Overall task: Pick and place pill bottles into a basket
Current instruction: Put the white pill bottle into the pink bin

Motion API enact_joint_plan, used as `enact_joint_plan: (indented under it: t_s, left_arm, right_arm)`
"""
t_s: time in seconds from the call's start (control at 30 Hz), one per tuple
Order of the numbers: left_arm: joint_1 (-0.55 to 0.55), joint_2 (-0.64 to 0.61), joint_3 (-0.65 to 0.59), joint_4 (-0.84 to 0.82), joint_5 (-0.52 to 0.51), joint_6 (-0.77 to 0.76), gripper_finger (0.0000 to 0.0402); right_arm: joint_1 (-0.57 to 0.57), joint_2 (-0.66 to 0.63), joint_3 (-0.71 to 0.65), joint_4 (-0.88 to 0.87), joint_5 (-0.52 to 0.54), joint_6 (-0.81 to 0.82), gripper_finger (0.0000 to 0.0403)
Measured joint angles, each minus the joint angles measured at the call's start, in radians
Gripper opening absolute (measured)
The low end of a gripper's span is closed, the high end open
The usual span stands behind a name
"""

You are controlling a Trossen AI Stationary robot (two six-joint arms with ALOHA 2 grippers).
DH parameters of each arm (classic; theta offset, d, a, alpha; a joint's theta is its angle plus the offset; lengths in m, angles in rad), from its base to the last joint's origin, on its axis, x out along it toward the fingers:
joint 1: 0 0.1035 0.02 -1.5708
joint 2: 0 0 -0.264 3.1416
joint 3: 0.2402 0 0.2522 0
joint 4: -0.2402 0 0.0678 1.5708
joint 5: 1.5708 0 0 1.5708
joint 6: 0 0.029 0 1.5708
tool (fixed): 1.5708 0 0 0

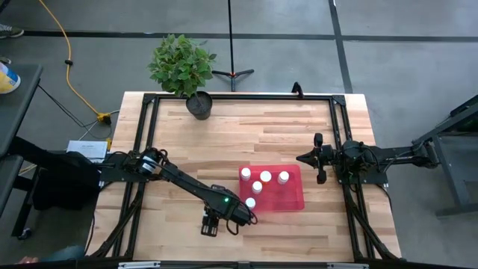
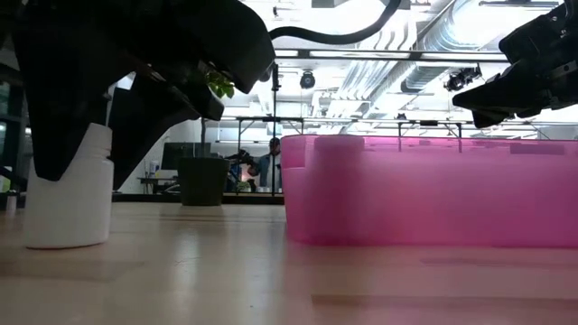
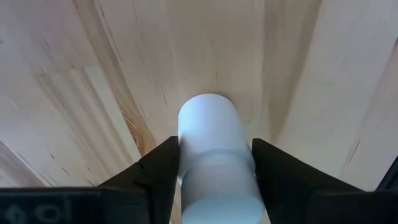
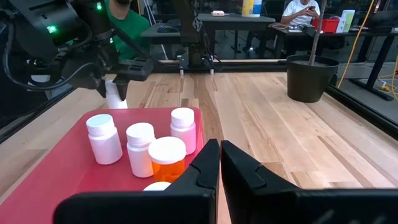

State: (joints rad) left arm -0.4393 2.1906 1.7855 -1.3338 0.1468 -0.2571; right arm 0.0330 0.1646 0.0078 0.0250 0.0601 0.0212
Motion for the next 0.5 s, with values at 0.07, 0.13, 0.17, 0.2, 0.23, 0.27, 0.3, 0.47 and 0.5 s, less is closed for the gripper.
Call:
enact_joint_plan:
  t_s: [0.07, 0.13, 0.17, 0.2, 0.23, 0.27, 0.3, 0.47, 0.5]
  left_arm:
    - [0.000, 0.000, 0.000, 0.000, 0.000, 0.013, 0.0222]
    - [0.000, 0.000, 0.000, 0.000, 0.000, 0.017, 0.0221]
    - [0.000, 0.000, 0.000, 0.000, 0.000, 0.017, 0.0221]
    - [0.000, 0.000, 0.000, 0.000, 0.000, 0.017, 0.0220]
    - [0.000, 0.000, 0.000, 0.000, 0.000, 0.017, 0.0220]
    - [0.000, 0.000, 0.000, 0.000, 0.000, 0.017, 0.0220]
    - [0.000, 0.000, 0.000, 0.000, -0.001, 0.017, 0.0220]
    - [0.000, -0.001, 0.000, 0.000, -0.007, 0.017, 0.0219]
    - [0.000, -0.001, 0.000, 0.000, -0.008, 0.017, 0.0218]
  right_arm:
    - [0.000, 0.000, 0.000, 0.000, 0.000, 0.000, 0.0007]
    - [0.000, 0.000, 0.000, 0.000, 0.000, 0.000, 0.0007]
    - [0.000, 0.000, 0.000, 0.000, 0.000, 0.000, 0.0007]
    - [0.000, 0.000, 0.000, 0.000, 0.000, 0.000, 0.0007]
    - [0.000, 0.000, 0.000, 0.000, 0.000, 0.000, 0.0007]
    - [0.000, 0.000, 0.000, 0.000, 0.000, 0.000, 0.0007]
    - [0.000, 0.000, 0.000, 0.000, 0.000, 0.000, 0.0007]
    - [0.000, 0.000, 0.000, 0.000, 0.000, -0.003, 0.0007]
    - [0.000, 0.000, 0.000, 0.000, 0.000, -0.003, 0.0007]
